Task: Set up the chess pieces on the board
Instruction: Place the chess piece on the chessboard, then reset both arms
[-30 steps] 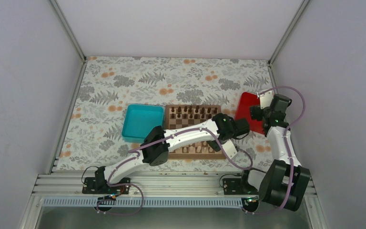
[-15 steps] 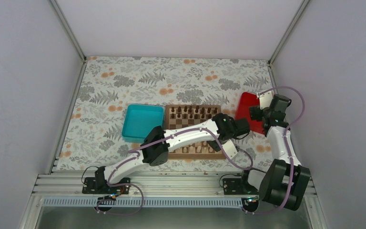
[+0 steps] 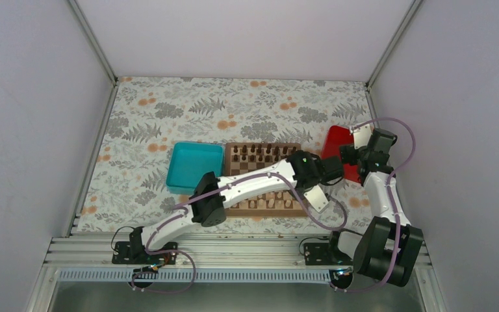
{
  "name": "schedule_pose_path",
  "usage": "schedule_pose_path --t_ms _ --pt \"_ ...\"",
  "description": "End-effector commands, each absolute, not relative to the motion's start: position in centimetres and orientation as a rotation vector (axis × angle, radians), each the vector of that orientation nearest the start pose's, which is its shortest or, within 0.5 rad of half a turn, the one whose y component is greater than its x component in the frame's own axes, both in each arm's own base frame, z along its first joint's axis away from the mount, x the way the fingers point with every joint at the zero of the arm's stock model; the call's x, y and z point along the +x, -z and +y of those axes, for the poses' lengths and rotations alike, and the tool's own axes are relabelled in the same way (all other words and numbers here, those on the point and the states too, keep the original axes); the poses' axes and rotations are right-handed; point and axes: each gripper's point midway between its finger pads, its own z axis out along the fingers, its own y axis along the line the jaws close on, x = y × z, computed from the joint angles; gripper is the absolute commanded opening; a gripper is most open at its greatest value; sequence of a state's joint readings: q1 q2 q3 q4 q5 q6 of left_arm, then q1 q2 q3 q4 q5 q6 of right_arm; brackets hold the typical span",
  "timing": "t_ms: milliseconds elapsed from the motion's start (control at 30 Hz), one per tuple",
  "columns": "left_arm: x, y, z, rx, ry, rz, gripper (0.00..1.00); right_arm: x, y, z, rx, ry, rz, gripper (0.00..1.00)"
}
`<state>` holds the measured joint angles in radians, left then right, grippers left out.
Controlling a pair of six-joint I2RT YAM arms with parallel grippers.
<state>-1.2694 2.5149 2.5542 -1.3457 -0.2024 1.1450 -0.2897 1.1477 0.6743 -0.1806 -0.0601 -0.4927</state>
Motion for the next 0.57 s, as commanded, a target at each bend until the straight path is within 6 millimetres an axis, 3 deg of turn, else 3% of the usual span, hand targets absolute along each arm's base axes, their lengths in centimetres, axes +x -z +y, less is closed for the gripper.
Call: schedule_pose_path --t_ms 0,67,100,133,167,300,367,467,533 --pt "21.3 -21.0 -49.3 -3.283 0.508 -1.463 0.22 34.4 -15.0 -9.3 -0.238 0.348 2.228 1.00" --pt "23.0 -24.9 -48.3 -3.289 0.575 -1.657 0.47 34.6 -15.5 -9.5 -0.208 0.346 2.215 1.00" --pt "25.0 -26.7 -47.1 -3.250 0.623 -1.811 0.58 34.7 -15.7 -9.6 -0.194 0.349 2.207 1.00" --pt "26.5 -28.6 -45.9 -3.221 0.644 -1.947 0.86 34.7 -16.0 -9.6 -0.185 0.350 2.200 1.00" --pt "27.8 -30.1 -44.7 -3.187 0.647 -2.065 0.98 34.8 -16.3 -9.7 -0.173 0.349 2.190 1.00" --pt "32.8 -37.5 -38.7 -3.039 0.577 -2.673 1.00 34.8 -18.0 -9.8 -0.138 0.359 2.129 1.00" --pt "34.8 -39.9 -36.2 -2.951 0.488 -2.898 1.00 34.6 -18.9 -9.7 -0.137 0.366 2.097 1.00" --pt "36.5 -42.1 -33.6 -2.835 0.370 -3.069 1.00 34.4 -19.2 -9.2 -0.156 0.353 2.077 1.00" --pt "37.1 -42.2 -33.0 -2.801 0.456 -3.100 1.00 34.4 -19.4 -9.3 -0.146 0.353 2.073 1.00"
